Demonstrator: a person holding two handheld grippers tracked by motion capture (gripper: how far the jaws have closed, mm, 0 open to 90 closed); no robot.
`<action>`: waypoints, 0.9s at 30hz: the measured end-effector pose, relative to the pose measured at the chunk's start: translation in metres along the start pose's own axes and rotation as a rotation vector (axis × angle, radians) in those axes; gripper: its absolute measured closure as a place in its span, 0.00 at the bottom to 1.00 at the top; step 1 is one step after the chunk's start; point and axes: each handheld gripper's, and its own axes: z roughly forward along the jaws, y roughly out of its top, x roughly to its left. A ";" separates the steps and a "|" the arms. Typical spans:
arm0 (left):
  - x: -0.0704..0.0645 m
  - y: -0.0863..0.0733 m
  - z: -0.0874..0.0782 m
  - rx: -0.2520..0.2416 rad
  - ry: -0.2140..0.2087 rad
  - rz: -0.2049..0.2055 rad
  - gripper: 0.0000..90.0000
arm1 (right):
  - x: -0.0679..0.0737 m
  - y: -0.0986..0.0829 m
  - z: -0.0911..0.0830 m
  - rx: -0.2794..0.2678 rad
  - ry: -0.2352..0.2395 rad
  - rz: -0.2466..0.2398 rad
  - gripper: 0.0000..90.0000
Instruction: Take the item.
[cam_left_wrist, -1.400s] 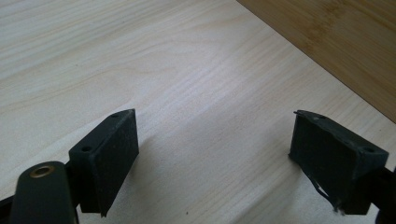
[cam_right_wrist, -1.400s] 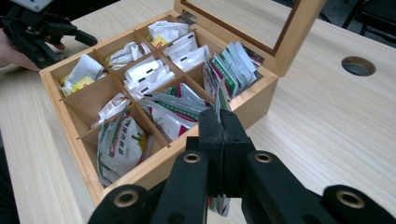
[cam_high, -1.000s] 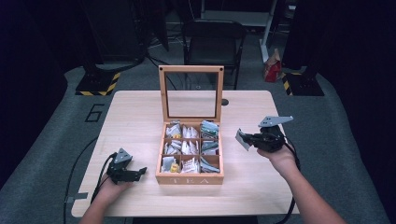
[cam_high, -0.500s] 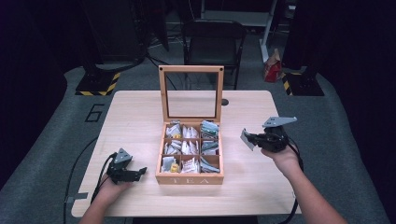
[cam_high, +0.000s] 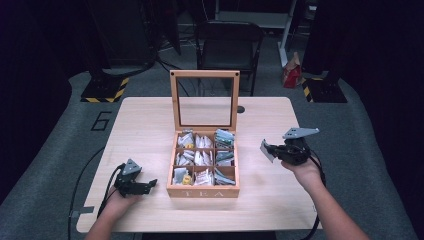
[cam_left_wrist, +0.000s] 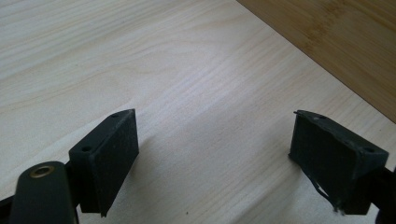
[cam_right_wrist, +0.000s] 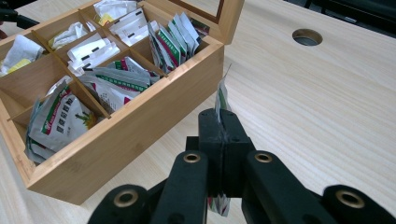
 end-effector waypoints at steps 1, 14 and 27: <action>0.000 0.000 0.000 0.000 0.000 0.000 0.17 | 0.000 -0.001 0.000 0.004 0.001 0.001 0.99; 0.000 0.000 0.000 0.000 0.000 0.001 0.17 | 0.001 -0.011 0.007 0.010 -0.005 0.001 0.99; 0.000 0.000 0.000 0.000 0.000 0.000 0.17 | 0.003 -0.023 0.014 0.016 -0.011 0.013 0.99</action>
